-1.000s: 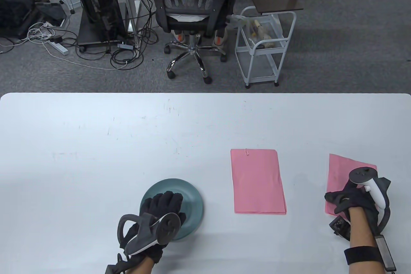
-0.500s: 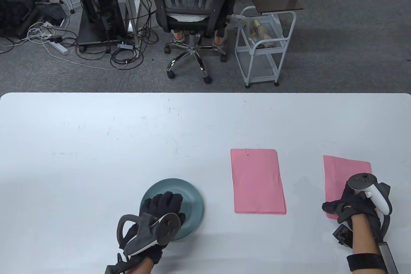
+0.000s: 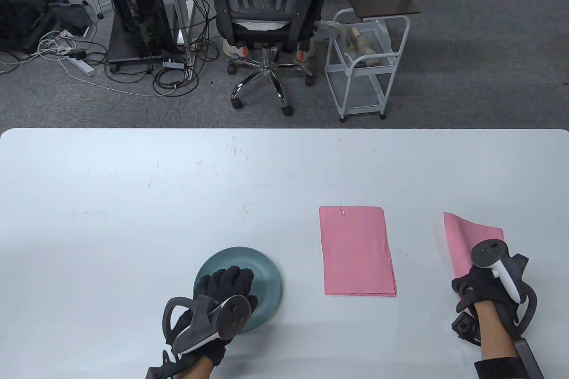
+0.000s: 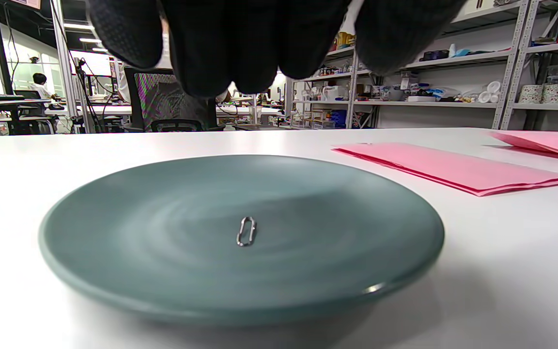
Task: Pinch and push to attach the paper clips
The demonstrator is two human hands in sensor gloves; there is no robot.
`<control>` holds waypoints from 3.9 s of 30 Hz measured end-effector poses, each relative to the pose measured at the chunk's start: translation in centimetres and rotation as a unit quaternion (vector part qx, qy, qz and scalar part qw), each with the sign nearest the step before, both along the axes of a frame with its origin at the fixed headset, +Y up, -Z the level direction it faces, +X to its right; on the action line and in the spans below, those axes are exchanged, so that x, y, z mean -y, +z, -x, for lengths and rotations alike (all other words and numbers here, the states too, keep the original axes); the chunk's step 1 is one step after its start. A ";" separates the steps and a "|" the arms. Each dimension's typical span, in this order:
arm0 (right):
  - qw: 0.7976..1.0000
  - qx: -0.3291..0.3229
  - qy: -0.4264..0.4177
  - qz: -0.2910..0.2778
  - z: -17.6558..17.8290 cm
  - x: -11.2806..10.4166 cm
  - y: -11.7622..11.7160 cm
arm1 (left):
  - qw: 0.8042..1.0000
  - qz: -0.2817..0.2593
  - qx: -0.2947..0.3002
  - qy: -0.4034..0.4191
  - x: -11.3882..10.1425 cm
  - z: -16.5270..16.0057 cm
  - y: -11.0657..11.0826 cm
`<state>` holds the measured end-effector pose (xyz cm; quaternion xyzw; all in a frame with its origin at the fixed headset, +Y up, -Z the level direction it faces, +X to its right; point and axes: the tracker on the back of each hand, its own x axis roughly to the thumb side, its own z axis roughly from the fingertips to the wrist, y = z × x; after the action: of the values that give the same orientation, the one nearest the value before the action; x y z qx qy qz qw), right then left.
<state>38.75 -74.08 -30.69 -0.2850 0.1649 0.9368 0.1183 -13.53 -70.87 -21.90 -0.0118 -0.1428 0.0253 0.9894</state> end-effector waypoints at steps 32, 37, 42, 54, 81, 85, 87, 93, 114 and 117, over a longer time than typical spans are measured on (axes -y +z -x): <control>0.872 -0.087 -0.313 -0.366 2.6 -8.7 3.5 | 0.979 -0.052 -0.040 0.194 0.3 -0.7 0.2; 0.802 -0.167 -0.434 -0.374 5.0 -8.3 3.5 | 0.969 -0.055 -0.024 0.238 -0.3 -1.6 0.0; 0.727 -0.197 -0.568 -0.333 7.6 -7.1 3.3 | 0.965 -0.052 0.014 0.258 -1.3 -3.5 -0.3; 0.625 -0.241 -0.707 -0.227 13.9 -4.1 4.4 | 0.819 0.167 0.096 0.541 0.7 -7.9 -3.1; 0.547 -0.296 -0.779 -0.081 16.1 -1.2 5.1 | 0.775 0.105 0.027 0.623 1.6 -4.8 -2.6; 0.567 -0.286 -0.765 -0.110 15.3 -1.3 4.8 | 0.810 0.060 0.033 0.582 1.3 -4.7 -2.2; 0.594 -0.300 -0.734 -0.138 15.0 -1.5 4.7 | 0.831 0.031 0.040 0.553 1.1 -4.9 -2.1; 0.678 -0.307 -0.633 -0.213 14.1 -2.1 4.4 | 0.861 -0.029 0.070 0.503 1.2 -5.7 -1.5; 0.688 -0.386 -0.585 -0.188 13.3 -1.2 3.4 | 0.855 0.083 0.134 0.494 2.6 -6.8 -2.4; 0.691 -0.390 -0.578 -0.188 13.7 -1.1 3.4 | 0.861 0.082 0.133 0.484 2.6 -7.2 -2.5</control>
<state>25.07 -73.02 -27.26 0.2861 0.1485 0.7216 0.6127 -6.37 -73.50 -24.39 -0.0258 -0.2579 0.5110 0.8196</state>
